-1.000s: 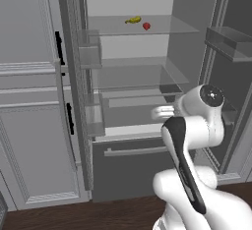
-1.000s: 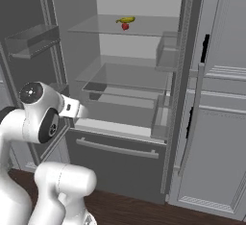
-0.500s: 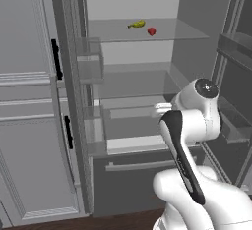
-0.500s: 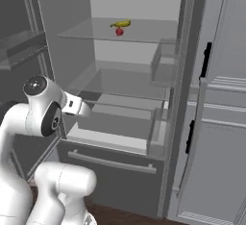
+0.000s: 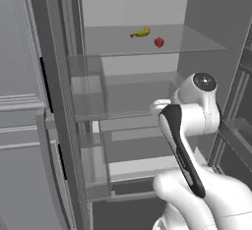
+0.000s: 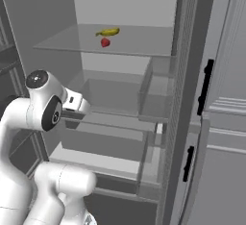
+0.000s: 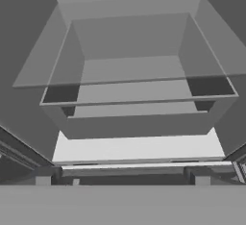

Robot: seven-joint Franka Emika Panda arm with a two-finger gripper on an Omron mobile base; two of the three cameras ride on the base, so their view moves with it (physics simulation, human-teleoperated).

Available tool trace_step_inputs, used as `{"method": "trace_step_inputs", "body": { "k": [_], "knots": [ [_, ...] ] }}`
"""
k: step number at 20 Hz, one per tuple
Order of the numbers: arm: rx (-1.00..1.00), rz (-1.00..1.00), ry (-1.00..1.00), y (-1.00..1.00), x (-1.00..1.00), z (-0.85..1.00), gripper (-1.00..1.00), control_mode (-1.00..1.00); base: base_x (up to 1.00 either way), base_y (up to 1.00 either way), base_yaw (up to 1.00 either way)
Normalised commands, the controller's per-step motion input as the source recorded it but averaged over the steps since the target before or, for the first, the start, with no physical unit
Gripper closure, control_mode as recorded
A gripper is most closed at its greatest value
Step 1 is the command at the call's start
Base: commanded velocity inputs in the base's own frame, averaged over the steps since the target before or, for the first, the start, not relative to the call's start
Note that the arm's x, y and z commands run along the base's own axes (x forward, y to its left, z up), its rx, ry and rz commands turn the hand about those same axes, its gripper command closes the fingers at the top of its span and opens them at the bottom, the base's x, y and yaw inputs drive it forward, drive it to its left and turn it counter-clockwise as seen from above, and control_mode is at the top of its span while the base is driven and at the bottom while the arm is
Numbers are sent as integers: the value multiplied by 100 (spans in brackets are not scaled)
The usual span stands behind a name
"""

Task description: Take the strawberry from the fridge and place it on top of the pancake, located on the dining counter.

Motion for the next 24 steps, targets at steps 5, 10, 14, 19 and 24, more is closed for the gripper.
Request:
{"method": "trace_step_inputs", "body": {
  "k": [5, 10, 14, 19, 24],
  "knots": [
    [0, 0, 0, 0, 0, 0, -100, 100, 63, 0, -8],
    [0, -3, -2, 0, 7, 36, -100, -100, 23, 0, -4],
    [0, -2, -9, 0, 1, 100, -100, -100, 0, 0, 0],
    [0, -6, -18, 0, 3, 98, -100, -100, 0, 0, 0],
    [0, -4, -11, 0, 20, 77, -100, -100, 0, 0, 0]
  ]
}}
